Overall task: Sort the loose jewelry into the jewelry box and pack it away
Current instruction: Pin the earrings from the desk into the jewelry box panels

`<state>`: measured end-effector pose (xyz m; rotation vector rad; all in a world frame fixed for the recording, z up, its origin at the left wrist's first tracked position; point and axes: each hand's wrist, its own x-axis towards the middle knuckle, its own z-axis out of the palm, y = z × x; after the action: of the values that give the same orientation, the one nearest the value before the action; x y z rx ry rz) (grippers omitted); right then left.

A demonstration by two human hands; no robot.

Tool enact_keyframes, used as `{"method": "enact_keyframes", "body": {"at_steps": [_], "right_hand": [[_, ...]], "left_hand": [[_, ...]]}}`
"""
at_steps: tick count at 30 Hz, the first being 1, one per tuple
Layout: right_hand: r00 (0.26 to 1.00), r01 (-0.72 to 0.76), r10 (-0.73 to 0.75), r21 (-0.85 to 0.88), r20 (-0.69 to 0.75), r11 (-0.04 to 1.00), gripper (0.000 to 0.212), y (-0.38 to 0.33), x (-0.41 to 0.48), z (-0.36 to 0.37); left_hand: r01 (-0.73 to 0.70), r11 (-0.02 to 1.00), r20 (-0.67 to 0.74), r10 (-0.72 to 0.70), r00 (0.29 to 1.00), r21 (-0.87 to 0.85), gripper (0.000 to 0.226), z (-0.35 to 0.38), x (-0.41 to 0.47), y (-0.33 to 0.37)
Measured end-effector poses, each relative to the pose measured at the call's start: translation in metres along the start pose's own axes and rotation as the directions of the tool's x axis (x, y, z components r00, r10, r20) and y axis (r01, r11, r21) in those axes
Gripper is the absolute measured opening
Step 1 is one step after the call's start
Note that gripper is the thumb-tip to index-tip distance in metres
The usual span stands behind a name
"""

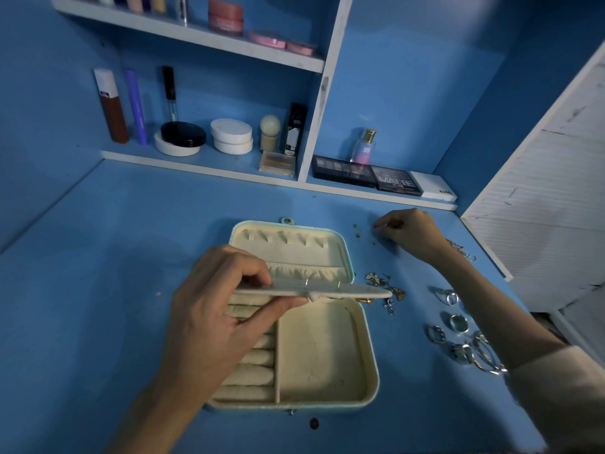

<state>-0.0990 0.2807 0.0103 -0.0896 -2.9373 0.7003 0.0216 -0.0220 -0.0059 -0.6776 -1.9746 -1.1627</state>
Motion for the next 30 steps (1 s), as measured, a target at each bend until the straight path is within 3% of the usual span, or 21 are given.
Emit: {"method": "enact_keyframes", "body": {"at_steps": [13,23,30], "right_hand": [[0.995,0.088,-0.085,-0.06,0.046,0.994,0.02,-0.027,0.003,0.005],[0.994,0.079,-0.07,-0.111,0.082,0.991,0.011,-0.028,0.01,0.008],[0.991,0.132,-0.132,0.023,0.018,0.991,0.009,-0.027,-0.007,0.002]], "left_hand": [[-0.007,1.0,-0.011,0.007,1.0,0.015,0.032,0.001,-0.001,-0.001],[-0.002,1.0,-0.029,0.003,1.0,0.021,0.036,0.001,-0.001,0.0],[0.004,0.999,-0.03,-0.003,1.0,0.031,0.036,0.001,-0.002,0.0]]}}
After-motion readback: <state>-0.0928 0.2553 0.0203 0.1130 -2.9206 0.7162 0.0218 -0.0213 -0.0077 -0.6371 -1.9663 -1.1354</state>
